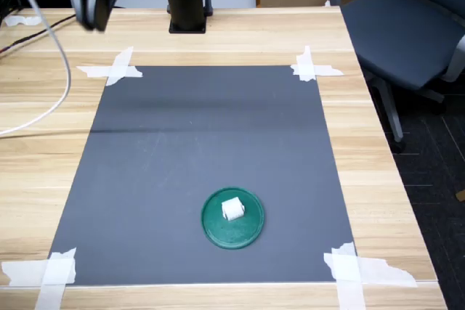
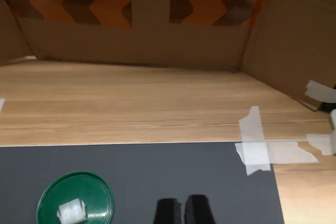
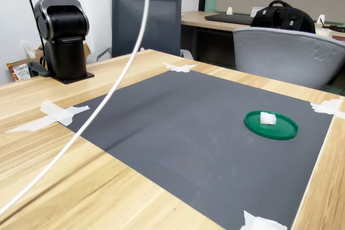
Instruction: Grasp a white terminal and put it in the green lid.
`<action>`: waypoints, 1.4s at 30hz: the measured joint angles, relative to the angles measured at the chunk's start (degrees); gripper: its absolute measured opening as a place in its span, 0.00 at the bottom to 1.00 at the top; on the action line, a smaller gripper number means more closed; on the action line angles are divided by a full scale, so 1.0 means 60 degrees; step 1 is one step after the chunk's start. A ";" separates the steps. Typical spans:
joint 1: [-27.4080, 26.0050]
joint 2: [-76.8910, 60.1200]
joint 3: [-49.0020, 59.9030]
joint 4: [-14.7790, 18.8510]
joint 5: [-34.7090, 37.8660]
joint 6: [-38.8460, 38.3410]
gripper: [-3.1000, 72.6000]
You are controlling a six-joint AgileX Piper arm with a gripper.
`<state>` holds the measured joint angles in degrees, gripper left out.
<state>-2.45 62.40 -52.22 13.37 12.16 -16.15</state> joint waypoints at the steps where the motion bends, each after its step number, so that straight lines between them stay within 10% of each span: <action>1: 0.0000 -0.0390 0.0425 0.0070 -0.0301 0.0000 0.01; 21: -0.1321 -0.7715 0.6280 0.0220 -0.1812 -0.0144 0.01; 42: -0.1428 -1.0478 0.8703 0.0203 -0.1738 -0.0172 0.00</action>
<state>-11.02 -0.47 0.00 14.59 1.73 -17.19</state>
